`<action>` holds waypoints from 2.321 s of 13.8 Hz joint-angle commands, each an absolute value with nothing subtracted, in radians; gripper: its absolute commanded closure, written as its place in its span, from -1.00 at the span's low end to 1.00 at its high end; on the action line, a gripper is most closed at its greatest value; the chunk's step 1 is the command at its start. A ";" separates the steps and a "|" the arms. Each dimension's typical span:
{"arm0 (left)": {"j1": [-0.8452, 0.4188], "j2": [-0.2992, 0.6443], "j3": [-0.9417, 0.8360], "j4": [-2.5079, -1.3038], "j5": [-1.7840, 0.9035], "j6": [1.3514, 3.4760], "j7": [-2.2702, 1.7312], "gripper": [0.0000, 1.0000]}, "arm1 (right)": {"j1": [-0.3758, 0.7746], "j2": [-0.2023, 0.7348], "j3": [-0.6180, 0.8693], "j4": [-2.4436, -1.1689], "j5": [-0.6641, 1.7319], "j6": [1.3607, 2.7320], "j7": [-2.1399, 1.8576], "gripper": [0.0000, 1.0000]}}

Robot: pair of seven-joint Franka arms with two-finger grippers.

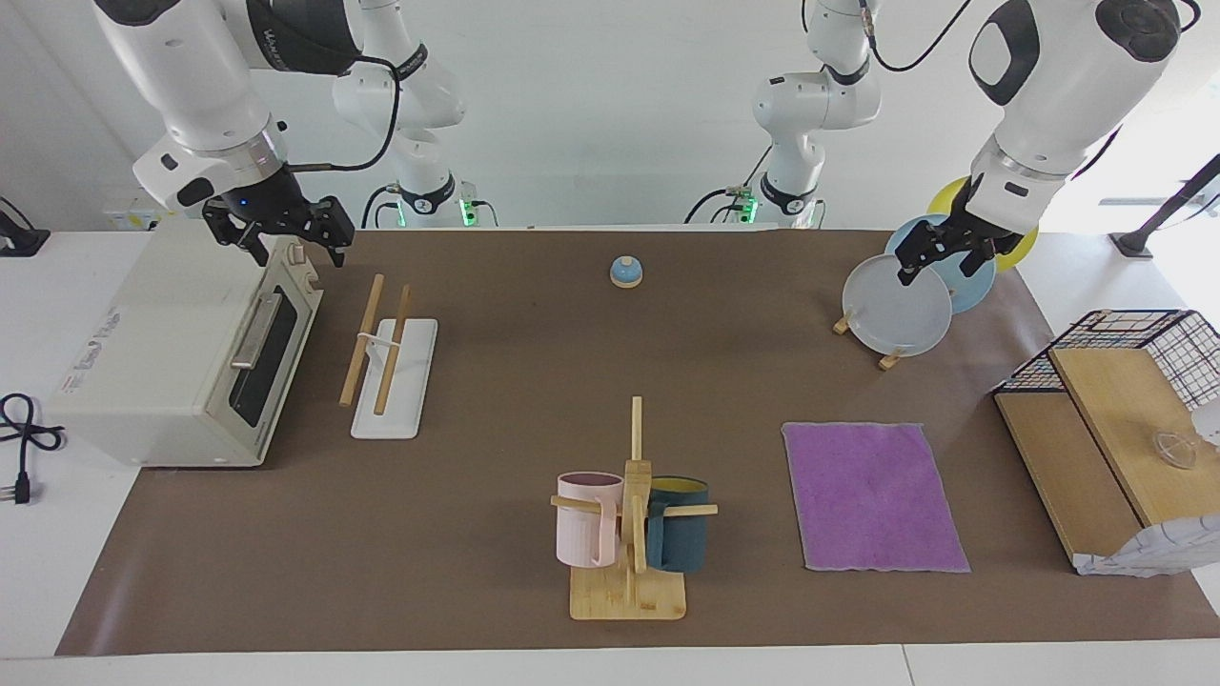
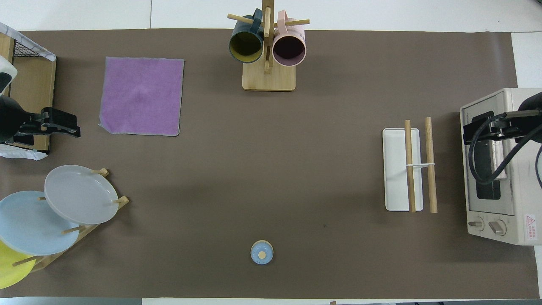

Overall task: Fold towel and hang on rack
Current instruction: 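Move the left gripper toward the purple towel's edge nearest it, then grasp the purple towel's near edge with the left gripper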

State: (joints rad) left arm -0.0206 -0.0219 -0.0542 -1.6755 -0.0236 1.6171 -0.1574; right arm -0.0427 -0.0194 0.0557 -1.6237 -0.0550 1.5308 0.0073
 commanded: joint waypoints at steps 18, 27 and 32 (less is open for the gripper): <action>0.112 0.428 -0.049 -1.760 -0.101 2.197 -0.025 -0.84 | -0.058 -0.029 0.063 -1.626 -0.043 1.517 -0.015 -1.00; 0.113 0.442 -0.048 -1.779 -0.100 2.201 -0.017 0.55 | -0.058 -0.029 0.061 -1.626 -0.043 1.517 -0.015 -1.00; 0.114 0.442 -0.048 -1.781 -0.100 2.201 -0.014 1.00 | -0.058 -0.029 0.063 -1.626 -0.043 1.517 -0.015 -1.00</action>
State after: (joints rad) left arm 0.1114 0.4423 -0.0505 -1.7773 -0.0857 2.2069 -0.0302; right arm -0.0427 -0.0194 0.0556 -1.6237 -0.0550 1.5308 0.0073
